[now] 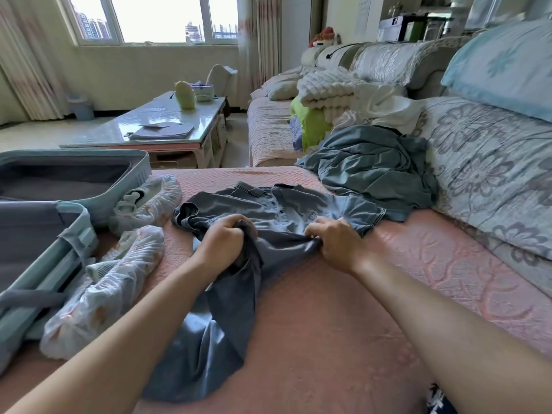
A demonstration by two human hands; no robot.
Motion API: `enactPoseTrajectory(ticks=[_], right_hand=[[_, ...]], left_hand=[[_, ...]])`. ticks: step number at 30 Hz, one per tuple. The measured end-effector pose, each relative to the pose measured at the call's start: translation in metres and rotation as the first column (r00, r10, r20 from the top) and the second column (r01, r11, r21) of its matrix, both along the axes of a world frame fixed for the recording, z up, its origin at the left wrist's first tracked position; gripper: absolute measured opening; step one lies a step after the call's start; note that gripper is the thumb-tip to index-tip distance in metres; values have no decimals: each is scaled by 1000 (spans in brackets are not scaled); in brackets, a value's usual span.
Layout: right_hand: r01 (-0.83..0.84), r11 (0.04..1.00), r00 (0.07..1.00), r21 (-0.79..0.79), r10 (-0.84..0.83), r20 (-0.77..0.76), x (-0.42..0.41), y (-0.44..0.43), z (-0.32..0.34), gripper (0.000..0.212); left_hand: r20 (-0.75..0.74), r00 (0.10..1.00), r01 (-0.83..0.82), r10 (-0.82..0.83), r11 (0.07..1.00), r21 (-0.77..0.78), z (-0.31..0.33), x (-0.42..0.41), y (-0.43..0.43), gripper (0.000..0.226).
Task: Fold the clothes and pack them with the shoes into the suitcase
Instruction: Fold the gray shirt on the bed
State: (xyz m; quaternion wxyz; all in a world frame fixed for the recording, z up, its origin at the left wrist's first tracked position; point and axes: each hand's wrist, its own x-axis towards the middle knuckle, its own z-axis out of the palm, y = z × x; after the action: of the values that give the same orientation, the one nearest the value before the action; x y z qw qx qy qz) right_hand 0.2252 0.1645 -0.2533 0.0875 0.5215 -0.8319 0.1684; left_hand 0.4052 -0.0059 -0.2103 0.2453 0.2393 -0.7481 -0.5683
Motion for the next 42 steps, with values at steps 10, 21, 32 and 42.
enactPoseTrajectory(ticks=[10,21,32,42], right_hand=[[254,808,950,531,-311,19,-12,101,14,37],[-184,877,895,444,-37,444,86,89,17,17],[-210,854,914,477,-2,406,89,50,17,14],[-399,768,737,501,-56,673,106,28,19,5]], left_hand=[[240,261,749,-935,353,561,-14,9,113,43],[884,419,891,-208,281,-357,-49,47,79,85],[597,744,657,-301,495,-569,-56,95,32,12],[895,387,786,-221,586,-195,-30,112,21,19]])
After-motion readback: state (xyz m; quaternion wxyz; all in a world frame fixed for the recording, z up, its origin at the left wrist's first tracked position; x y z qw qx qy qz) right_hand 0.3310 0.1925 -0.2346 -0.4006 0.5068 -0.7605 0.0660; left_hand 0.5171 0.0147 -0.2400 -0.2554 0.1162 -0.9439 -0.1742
